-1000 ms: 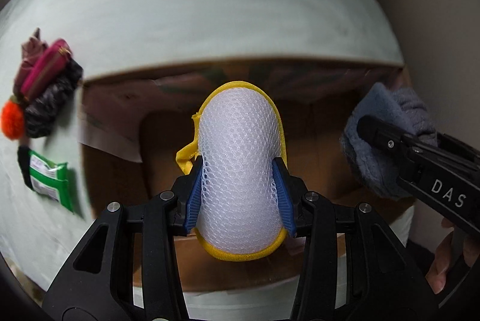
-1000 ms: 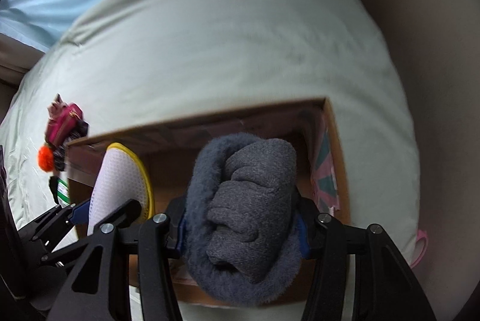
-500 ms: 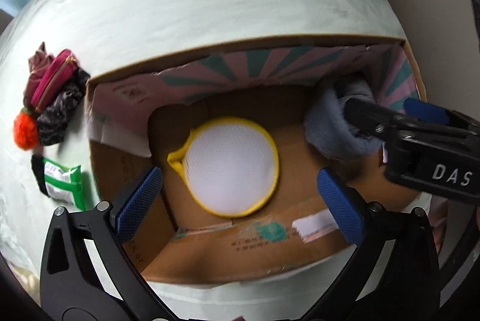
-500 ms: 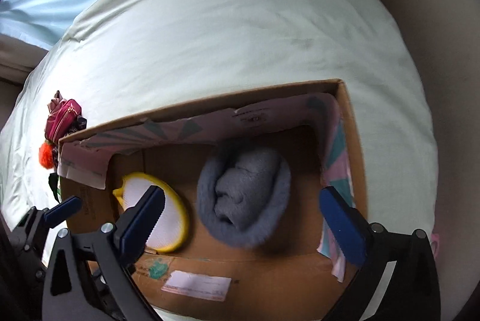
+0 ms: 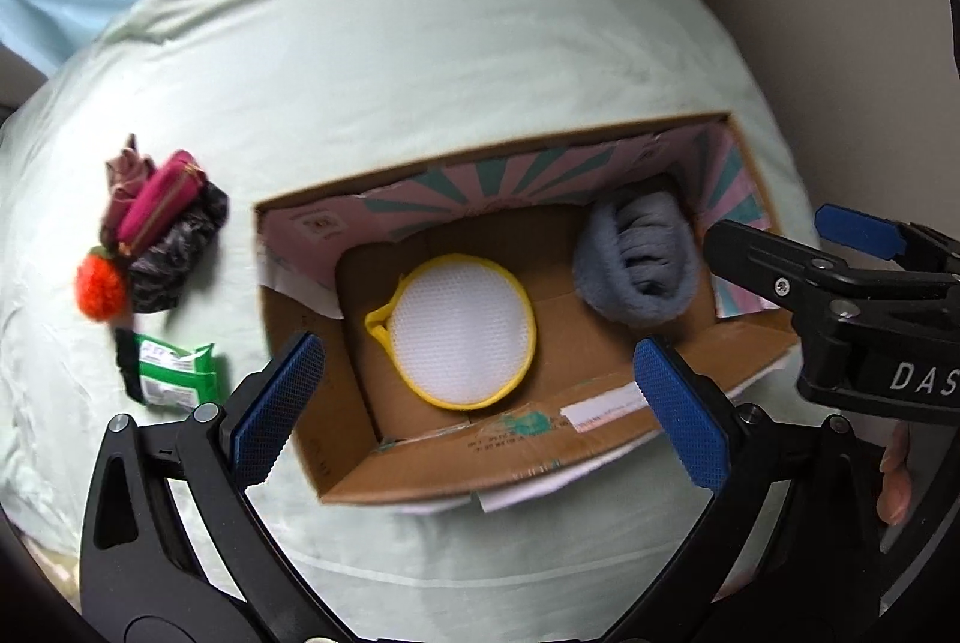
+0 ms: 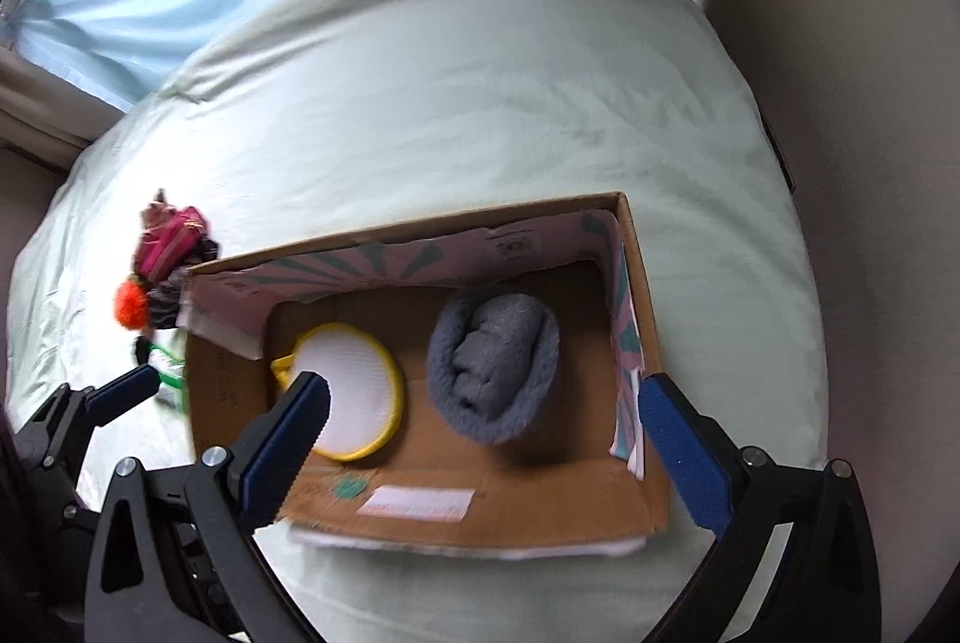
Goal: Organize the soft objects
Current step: 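Withdraw both tools from the box toward the remaining items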
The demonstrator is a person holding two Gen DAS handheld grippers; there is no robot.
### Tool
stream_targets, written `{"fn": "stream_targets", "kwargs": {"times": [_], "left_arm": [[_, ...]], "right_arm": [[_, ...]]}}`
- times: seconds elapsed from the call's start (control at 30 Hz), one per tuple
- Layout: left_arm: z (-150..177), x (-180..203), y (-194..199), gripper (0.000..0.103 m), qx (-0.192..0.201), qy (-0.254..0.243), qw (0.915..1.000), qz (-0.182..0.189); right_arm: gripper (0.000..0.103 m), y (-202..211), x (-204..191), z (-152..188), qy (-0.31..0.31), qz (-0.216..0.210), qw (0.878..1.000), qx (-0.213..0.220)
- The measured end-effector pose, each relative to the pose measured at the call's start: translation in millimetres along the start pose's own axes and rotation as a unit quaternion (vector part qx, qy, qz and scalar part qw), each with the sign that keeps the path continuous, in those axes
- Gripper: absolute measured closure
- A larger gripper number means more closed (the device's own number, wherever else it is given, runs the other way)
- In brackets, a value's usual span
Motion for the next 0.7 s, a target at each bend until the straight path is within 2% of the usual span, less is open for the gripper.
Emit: {"fn": "stream_targets", "kwargs": {"times": [0.1,0.33,0.53,0.7], "left_arm": [[11,-9,23,0.0,0.022,0.007,0.9997,0.002],[46,-38,110,0.0,0.092,0.031,0.9953,0.002],[82,-85,181,0.0,0.15,0.066,0.9865,-0.006],[117,-128,223,0.0,0.19,0.098,0.9768,-0.011]], "right_arm": [[0.001,30,-9,7,0.004,-0.001,1.0,0.029],[0.001,109,-43,31,0.028,-0.012,0.996,0.082],[0.001,160,-94,57,0.063,-0.011,0.989,0.135],[0.001,191,-138,84,0.075,-0.024,0.982,0.174]]}}
Point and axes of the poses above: each gripper's, at about its wrist camera, not at the fingertips, and y roughly against the way its jaws point, x to its right, z to its underside, the point moved 8 cm from there along -y, roughly the way its jaws point, and after that the axes turned 10 degrees about -x, right-handed, at the moved point
